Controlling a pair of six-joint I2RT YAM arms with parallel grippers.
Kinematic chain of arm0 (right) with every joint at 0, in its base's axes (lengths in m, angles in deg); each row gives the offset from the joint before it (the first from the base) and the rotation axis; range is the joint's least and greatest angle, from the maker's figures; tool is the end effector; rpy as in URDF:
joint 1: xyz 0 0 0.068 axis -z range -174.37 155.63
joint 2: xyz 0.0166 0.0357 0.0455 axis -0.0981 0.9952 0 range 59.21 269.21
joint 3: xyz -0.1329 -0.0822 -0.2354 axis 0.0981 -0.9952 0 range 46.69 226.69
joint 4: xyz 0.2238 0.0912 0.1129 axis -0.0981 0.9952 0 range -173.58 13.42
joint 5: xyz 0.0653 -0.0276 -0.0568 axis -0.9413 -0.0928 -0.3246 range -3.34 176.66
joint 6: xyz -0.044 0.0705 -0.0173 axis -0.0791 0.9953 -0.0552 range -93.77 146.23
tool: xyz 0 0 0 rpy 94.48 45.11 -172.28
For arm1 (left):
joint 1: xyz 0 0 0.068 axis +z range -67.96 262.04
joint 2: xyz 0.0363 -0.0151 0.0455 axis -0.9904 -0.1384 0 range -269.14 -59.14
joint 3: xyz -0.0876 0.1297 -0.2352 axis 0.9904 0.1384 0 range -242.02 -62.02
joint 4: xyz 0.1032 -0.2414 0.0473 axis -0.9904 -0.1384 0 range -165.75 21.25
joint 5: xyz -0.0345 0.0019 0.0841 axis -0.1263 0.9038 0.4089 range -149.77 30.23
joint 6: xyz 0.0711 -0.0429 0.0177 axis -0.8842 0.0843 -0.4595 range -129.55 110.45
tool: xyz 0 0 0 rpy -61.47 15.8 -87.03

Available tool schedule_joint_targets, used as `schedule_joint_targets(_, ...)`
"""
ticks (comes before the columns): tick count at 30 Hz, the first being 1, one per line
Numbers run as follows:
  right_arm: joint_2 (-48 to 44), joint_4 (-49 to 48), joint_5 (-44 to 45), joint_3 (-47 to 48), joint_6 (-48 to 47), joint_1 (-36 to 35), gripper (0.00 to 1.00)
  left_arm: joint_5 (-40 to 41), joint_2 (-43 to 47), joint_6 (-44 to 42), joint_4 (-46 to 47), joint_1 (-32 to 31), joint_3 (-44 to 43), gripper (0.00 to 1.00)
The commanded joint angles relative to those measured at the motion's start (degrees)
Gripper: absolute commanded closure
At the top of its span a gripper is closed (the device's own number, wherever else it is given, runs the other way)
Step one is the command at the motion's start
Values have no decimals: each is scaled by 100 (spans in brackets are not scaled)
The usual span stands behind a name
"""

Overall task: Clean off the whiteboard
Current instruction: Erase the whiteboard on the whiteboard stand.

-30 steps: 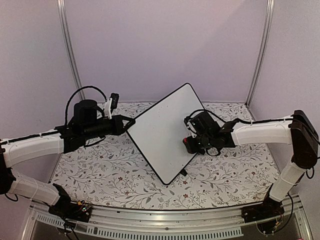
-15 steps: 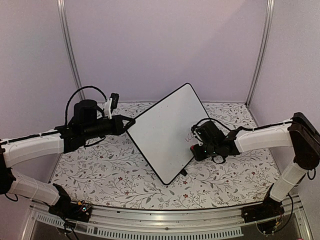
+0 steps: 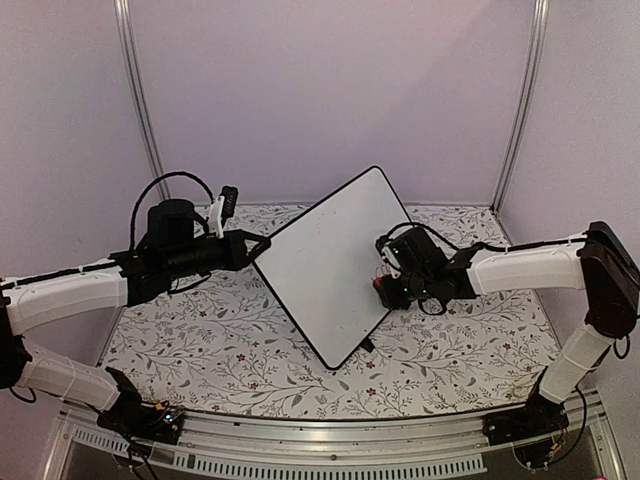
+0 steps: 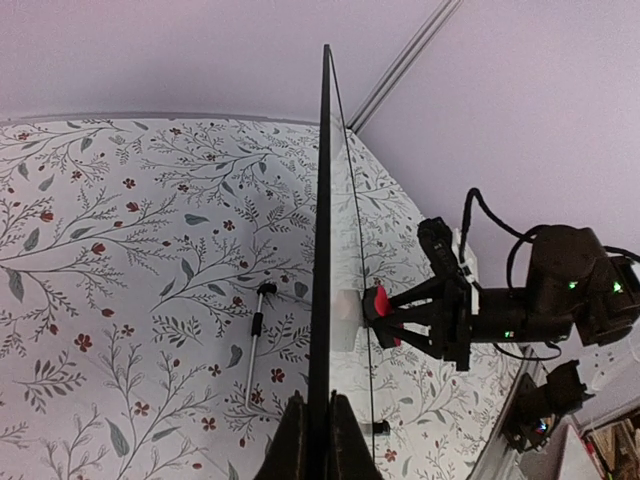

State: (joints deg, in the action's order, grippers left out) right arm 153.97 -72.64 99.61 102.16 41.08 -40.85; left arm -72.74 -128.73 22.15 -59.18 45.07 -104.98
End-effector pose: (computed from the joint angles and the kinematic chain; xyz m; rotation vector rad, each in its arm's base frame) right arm 0.2659 0.2558 0.1616 -0.5653 2.3616 0.2107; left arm 0.2421 -0.2033 0.2685 0.2582 1.9781 -1.0156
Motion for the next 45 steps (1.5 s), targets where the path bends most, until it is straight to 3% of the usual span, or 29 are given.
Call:
schedule_joint_targets(1,277,-145,14,537,-264,20,77,-421,-38,-526,-8,-121,-6,100)
schedule_joint_targets(10,499,9,126,990,-416,92,77,-441,-21,-529,-7,-118,-11,100)
schedule_joint_targets(23,345,-305,-64,-35,-111,101,77,-477,-12,-513,4,-118,-13,100)
schedule_joint_targets(45,-115,-524,-144,-813,167,159,77,-472,11,-507,-1,-119,-6,100)
